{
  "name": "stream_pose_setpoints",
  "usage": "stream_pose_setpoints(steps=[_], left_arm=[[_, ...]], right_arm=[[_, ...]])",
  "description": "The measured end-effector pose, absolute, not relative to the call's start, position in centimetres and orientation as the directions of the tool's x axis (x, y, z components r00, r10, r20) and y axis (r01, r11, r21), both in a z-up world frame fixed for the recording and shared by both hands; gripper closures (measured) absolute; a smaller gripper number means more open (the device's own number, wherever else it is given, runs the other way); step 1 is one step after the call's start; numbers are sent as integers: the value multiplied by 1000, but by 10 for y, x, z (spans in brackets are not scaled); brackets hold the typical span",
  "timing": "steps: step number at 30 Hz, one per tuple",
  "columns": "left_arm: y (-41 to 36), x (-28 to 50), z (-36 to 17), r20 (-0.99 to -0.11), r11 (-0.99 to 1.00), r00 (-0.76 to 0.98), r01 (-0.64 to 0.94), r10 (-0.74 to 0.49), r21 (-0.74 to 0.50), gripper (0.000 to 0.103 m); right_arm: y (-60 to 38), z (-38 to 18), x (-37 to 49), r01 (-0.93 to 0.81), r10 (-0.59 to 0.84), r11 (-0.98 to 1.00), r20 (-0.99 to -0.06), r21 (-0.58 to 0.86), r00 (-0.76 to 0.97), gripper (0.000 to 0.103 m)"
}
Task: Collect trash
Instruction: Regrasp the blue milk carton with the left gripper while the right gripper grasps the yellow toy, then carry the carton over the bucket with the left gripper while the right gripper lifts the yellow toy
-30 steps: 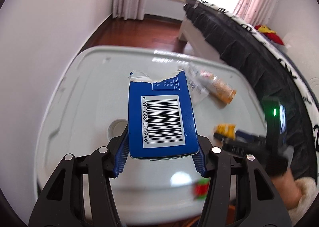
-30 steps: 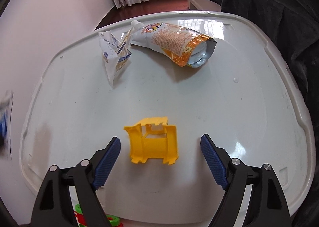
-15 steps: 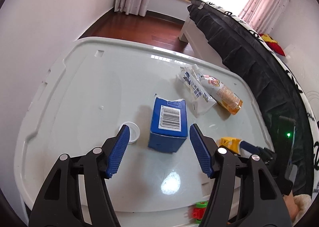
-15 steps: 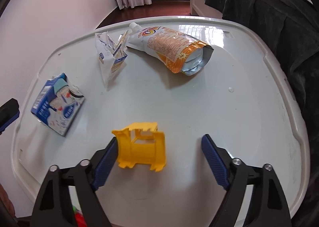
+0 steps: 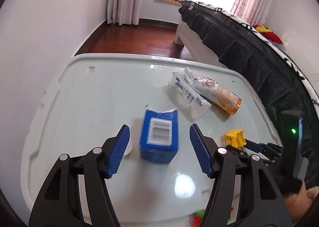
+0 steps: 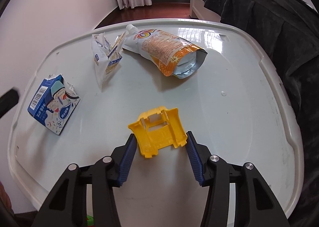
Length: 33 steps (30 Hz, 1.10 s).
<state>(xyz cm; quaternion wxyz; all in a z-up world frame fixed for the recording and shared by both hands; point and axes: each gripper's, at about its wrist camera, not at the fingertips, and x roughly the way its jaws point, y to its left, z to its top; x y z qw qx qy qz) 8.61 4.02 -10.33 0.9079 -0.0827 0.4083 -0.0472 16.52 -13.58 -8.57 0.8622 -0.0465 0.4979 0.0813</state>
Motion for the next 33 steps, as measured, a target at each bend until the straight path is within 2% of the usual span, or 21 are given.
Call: stream_pose_setpoints(steps=[4,10,14,18,19,21,24,30,31,33], left_arm=[[19,103,-117,-778,991,617,21,-118,-133,41],[15,108,-119,-782,997,619,2,-67,-84,41],[21,105,-117,-780,992,617,4,-103,-128,46],[26,101,-116,-773,992,628,-11,-91,-126,45],[29,100,-115,-770,991,631,-19,-93,-134,44],[33,99,-114,-769,991,636,-43,-72,-128,22],[37,100,-113,-764,990,642,-53,-68,-133,21],[17,113,-130,-805,999,593,-35,12,-11,21],[17,116,-133,-811,999,585,-33,-2,-27,22],[18,120,-138,-823,997,566,-29,-43,-71,53]], right_arm=[[-141,-85,164,-181,85,984,-868,-5,489,55],[-153,-81,161,-150,73,989,-867,-2,494,55],[-156,-74,157,-145,75,989,-861,2,503,55],[-157,-69,153,-146,81,989,-857,7,510,55],[-158,-69,152,-145,84,989,-857,11,509,55],[-159,-68,151,-143,88,990,-856,16,509,55],[-160,-67,151,-143,89,990,-856,18,509,55],[-165,-68,151,-134,83,991,-857,16,509,55],[-165,-68,151,-135,81,991,-857,13,510,55],[-166,-67,150,-137,80,991,-856,11,511,55]])
